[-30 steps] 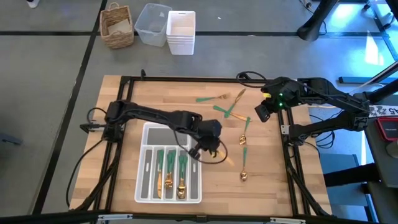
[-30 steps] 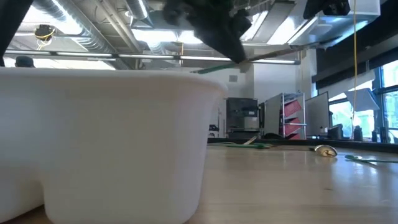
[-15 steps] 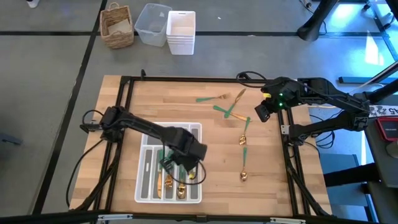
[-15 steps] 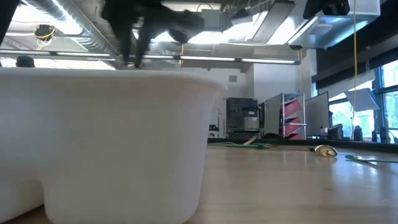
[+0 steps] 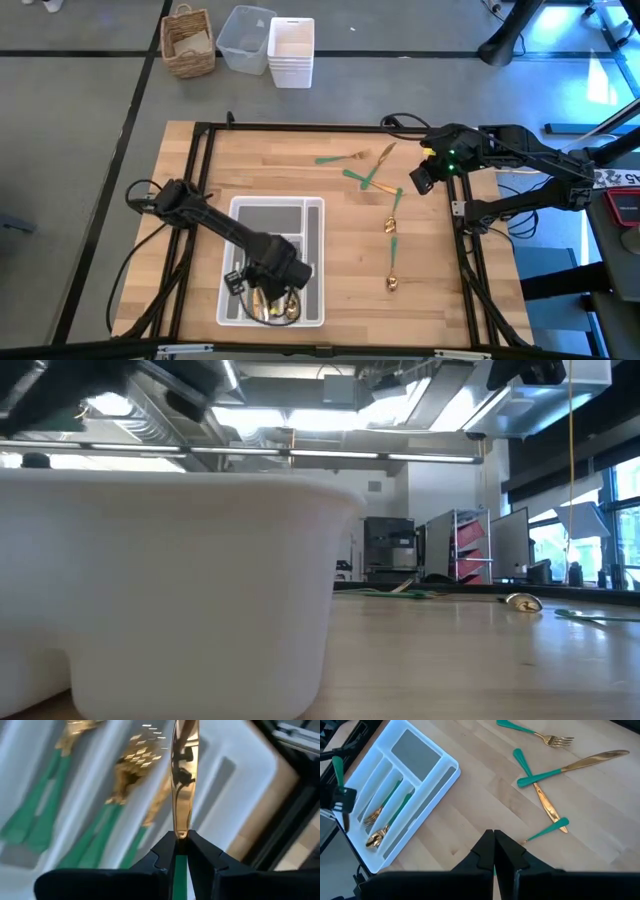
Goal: Sort silverware
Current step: Put the table knife in the silverware tray, then put the spoon in the silverware tray
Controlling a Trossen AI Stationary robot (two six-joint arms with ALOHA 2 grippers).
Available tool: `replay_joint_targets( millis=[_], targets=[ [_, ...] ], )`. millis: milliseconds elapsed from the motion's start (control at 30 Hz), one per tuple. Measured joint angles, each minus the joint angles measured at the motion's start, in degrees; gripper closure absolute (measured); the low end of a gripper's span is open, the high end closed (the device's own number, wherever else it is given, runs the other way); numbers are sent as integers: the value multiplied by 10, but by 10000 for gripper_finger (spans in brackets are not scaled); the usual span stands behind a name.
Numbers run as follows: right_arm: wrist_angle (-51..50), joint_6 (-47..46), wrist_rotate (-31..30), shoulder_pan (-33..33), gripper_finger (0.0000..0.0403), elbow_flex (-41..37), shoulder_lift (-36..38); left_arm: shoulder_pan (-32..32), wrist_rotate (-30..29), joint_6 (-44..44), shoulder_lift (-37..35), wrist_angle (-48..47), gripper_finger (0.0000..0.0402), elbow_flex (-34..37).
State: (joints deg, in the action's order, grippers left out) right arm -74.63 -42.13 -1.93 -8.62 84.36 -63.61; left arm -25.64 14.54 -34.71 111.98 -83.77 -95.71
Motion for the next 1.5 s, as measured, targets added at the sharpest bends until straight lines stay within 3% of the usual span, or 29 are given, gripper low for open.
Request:
replay_joint_targets(
  millis=[200,367,633,867,1100,1267,1500],
  targets=[
    [1,-2,0,0,397,0,0,-24,14,-40,-11,4,374,39],
    [11,-27,0,0,397,0,0,-25,9,-79,-9,66,365,87],
    [14,-49,3,2,397,0,-12,-19,-77,-137,-9,131,371,157],
    [13,-50,6,48,397,0,-50,-13,-93,-135,-9,160,371,210],
    [26,-100,6,103,397,0,-99,-18,-169,-87,-8,164,371,215],
    [41,-179,1,151,397,0,-151,-18,-171,-18,-9,168,371,215],
    [38,-205,2,212,397,0,-236,-24,-162,-11,-34,142,371,205]
  ],
)
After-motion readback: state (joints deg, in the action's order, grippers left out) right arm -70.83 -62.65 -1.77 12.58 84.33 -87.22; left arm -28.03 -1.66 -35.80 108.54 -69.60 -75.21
